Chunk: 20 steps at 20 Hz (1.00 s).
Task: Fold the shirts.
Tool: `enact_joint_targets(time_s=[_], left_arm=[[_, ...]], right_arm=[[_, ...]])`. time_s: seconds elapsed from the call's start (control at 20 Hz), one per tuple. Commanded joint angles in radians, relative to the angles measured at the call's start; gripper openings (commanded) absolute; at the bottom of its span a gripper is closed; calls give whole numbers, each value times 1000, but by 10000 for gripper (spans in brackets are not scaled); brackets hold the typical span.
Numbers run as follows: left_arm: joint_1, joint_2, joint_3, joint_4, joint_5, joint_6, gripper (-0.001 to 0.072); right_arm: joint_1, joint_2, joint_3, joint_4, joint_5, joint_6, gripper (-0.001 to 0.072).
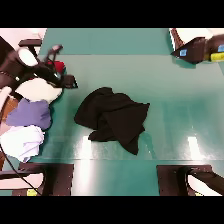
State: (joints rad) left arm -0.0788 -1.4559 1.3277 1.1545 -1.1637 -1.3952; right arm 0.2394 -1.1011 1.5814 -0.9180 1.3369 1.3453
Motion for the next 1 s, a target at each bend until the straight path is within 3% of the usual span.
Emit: enact_joint_targets(time_s=[0.0,0.35,0.5,0.6,0.65,0.7,0.9,0.95], left_arm=[[27,-89,-103,-113,29,53,544],[-34,-163,-103,-144,63,60,544],[-39,-163,-103,-141,52,25,528],[-39,-163,-103,-138,36,27,189],[-39,-163,-103,-138,37,27,81],[-39,-160,-102,-139,37,27,24],[-39,-111,-13,-90,30,42,24],[-39,-93,14,-81,31,43,24]], right_arm=[[0,37,-145,3,-64,1,16],[0,64,-270,9,-99,19,16],[0,64,-270,-2,-86,19,16],[0,64,-270,-30,-61,23,16],[0,64,-271,-65,-40,43,16],[0,64,-272,-113,-8,71,16],[0,120,-480,-268,82,201,17],[0,142,-580,-269,83,222,48]])
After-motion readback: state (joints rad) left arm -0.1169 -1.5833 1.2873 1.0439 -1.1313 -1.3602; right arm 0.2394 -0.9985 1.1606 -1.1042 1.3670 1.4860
